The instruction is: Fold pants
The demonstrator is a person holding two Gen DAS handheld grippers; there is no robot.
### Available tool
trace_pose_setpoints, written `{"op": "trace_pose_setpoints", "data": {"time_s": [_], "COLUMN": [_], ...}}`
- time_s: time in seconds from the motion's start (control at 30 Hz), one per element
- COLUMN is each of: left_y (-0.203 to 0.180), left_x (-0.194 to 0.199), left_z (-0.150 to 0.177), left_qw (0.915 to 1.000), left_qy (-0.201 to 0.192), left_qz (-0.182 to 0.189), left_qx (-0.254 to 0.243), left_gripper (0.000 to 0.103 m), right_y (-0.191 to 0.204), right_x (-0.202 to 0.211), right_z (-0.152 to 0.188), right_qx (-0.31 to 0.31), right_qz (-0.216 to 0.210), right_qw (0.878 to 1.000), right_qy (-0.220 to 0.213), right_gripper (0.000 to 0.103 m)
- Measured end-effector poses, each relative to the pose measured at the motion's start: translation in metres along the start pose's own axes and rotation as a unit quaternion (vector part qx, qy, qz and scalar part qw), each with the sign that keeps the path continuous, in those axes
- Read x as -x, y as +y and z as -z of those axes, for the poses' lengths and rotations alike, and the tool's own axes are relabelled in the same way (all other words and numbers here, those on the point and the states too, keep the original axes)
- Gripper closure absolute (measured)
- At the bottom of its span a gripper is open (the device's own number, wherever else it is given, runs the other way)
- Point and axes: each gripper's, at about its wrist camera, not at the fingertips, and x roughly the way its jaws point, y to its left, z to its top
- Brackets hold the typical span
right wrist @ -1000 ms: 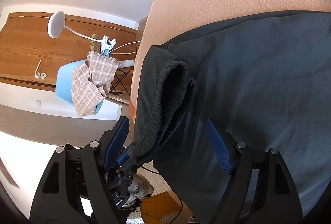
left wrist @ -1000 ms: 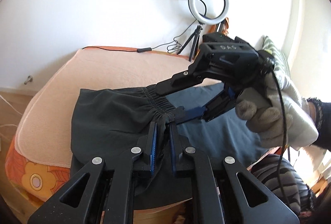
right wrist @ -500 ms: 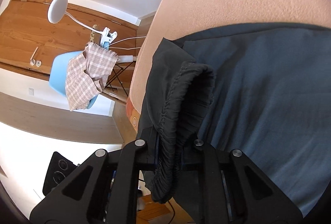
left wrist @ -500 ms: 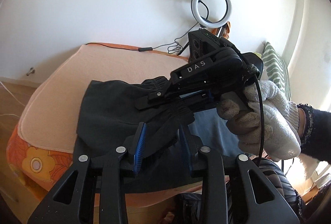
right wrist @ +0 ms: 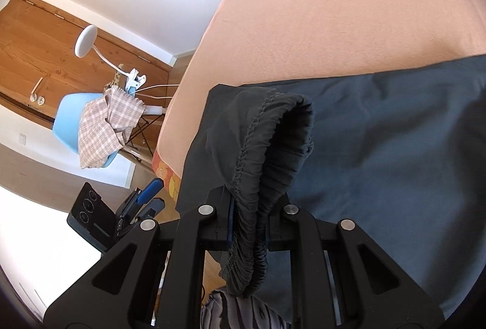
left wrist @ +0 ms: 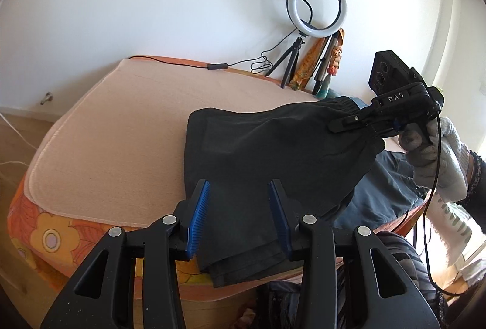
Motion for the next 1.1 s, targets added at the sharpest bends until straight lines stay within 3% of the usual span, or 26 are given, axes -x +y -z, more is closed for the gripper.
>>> {"op": "trace_pose_setpoints", "data": {"time_s": [0.23, 0.53, 1.1], "left_y": [-0.02, -0.053, -0.108], "left_x": [-0.017, -0.044, -0.091], "left_z": [-0.011, -0.014, -0.019], "left_qw": [0.9998, 0.9979, 0.9904], "left_qy": [0.006, 0.031, 0.076], "left_qz": [0.018, 0.05, 0.09], "left_qx": [-0.01, -0.027, -0.072], "left_gripper": [0.065, 0.065, 0.065], "right_y": [-0.042, -0.076, -0.172], "right_x": [0.045, 0.096, 0.209], "right_z": [0.013, 0.025, 0.074], "right_qx": [-0.033, -0.036, -0.096], "right_qz": [0.026, 0.079, 0.176], "right_qw": [0.999, 0.996, 0.978], "right_qy": [-0.022, -0.016, -0.049], "right_gripper": [0.088, 0.088, 0.088]}}
